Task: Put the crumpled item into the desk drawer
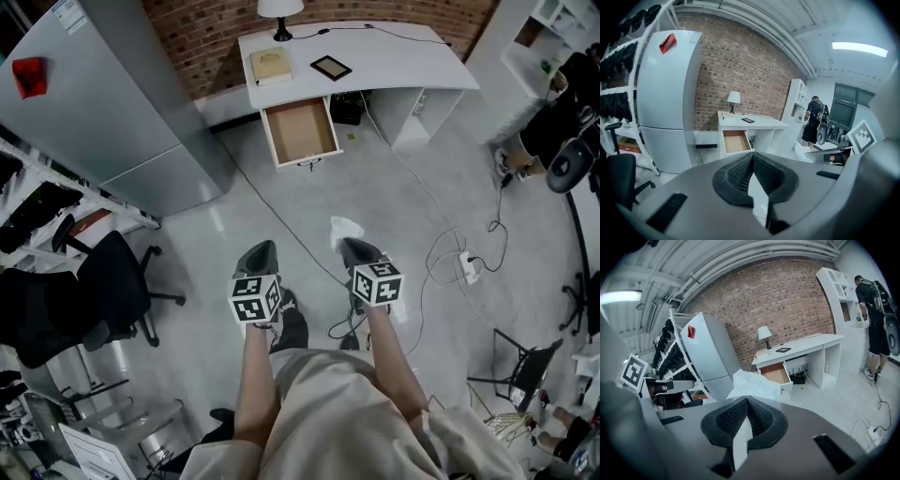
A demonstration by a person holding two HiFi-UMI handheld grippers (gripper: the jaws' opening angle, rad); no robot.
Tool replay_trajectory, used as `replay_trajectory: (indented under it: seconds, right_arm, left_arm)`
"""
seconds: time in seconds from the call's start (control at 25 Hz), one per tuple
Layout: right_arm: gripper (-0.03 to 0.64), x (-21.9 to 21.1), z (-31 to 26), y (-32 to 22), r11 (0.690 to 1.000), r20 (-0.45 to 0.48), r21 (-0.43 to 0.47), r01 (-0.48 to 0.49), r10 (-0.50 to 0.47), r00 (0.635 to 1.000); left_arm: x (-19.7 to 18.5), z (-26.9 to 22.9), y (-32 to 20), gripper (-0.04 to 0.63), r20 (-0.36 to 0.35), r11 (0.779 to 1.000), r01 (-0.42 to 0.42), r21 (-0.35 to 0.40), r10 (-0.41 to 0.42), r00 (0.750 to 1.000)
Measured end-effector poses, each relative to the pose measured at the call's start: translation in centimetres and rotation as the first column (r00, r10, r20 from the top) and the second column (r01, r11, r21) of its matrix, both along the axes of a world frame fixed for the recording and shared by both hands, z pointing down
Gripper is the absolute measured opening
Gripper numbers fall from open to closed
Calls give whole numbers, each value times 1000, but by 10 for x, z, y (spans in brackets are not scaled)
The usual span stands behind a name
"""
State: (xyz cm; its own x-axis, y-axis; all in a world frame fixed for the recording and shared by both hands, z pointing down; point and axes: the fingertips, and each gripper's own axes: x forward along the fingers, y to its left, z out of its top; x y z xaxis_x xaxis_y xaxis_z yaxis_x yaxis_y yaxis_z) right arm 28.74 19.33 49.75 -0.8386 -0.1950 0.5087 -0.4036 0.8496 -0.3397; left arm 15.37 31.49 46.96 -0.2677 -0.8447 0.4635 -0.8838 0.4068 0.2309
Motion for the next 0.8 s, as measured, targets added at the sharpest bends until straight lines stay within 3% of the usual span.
replay_trajectory:
  seconds: [0.36, 0.6, 0.8]
  right_arm:
    - [26, -73, 16, -25, 996, -51, -6, -85, 85, 995]
    - [26, -103, 13, -20, 996, 10, -27, -84, 85, 996]
    - [26, -112, 4, -39, 993, 44, -14, -115, 116, 992]
  left_arm:
    - [-90, 13, -51, 15, -40, 993, -113, 16, 114, 993]
    - [-120, 27, -61, 15, -87, 990, -137, 21, 138, 987]
    - [-130, 28, -72, 15, -84, 988, -153, 20, 154, 984]
